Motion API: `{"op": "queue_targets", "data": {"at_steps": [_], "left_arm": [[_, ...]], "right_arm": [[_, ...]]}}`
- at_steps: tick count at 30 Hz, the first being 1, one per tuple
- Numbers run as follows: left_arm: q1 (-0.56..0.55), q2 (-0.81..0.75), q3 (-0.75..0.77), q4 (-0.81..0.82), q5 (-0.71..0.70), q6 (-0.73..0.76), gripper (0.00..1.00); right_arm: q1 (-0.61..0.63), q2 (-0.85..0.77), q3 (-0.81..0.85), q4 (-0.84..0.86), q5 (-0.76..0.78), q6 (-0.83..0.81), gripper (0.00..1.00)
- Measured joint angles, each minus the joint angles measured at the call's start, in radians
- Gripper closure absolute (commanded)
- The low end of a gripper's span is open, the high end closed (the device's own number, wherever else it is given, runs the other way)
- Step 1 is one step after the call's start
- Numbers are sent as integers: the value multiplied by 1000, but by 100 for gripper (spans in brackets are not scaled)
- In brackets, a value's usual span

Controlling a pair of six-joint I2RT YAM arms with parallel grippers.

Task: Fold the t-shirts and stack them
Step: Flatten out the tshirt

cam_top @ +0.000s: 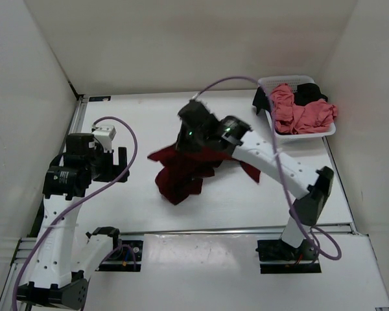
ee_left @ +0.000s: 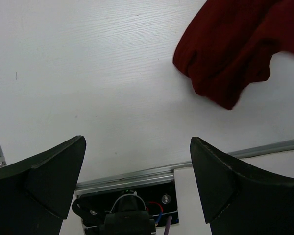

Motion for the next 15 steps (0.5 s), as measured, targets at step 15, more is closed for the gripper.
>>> {"op": "queue_targets", "data": {"at_steps": [15], "left_arm": [[-29, 202, 229, 26, 248, -1, 0]], "right_arm": [[-113, -283, 311, -51, 43, -142, 100]]}}
